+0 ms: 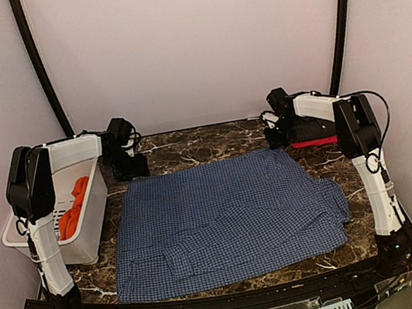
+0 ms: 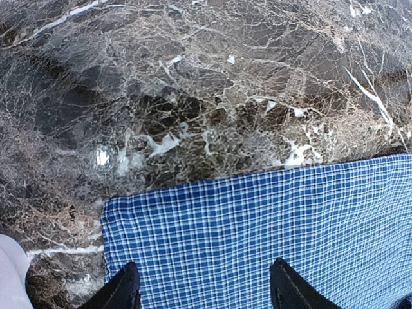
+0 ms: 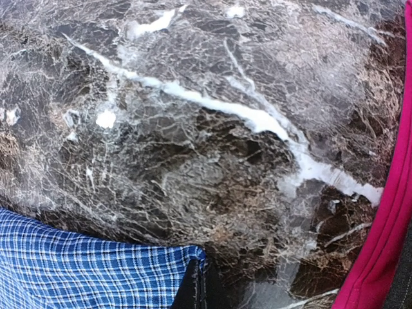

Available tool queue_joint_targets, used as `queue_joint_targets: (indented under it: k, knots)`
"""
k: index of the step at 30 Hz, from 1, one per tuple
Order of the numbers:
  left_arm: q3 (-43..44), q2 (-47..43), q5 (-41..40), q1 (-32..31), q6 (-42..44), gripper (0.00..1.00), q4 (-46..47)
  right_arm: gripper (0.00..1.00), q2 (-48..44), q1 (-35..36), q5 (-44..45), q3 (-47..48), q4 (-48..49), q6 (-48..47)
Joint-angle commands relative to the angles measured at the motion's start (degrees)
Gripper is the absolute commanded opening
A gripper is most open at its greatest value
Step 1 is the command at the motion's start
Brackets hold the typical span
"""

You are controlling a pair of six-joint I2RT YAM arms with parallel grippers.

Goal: Fold and stack the mixed laundry pile
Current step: Pick up the 1/3-folded shirt from the center of the board.

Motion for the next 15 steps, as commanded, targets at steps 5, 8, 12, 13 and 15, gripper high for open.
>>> queue_joint_targets:
  k: [5, 8, 12, 13, 15]
  knots:
    - [2.46, -1.33, -0.54, 0.76, -0.06, 0.69, -0.74, 0.0, -5.66, -4.13, 6.37, -4.53, 2.01, 0.97]
    - [3.61, -0.35, -0.41, 1.56, 0.34, 0.68, -1.02, 0.0, -7.52, -5.14, 5.7, -4.91, 3.46, 1.18]
    - [4.99, 1.44, 0.51, 1.84, 1.75, 0.66, -0.16, 0.0, -8.6, -5.06, 1.65, -6.1, 5.62, 1.0]
    - [5.2, 1.76, 0.62, 1.84, 2.67, 0.66, 0.63, 0.0, -8.49, -4.9, 0.81, -6.28, 5.95, 1.05]
    - [5.88, 2.47, 1.6, 1.85, 4.14, 0.65, 1.9, 0.0, -8.03, -4.54, -0.16, -6.47, 6.07, 1.01]
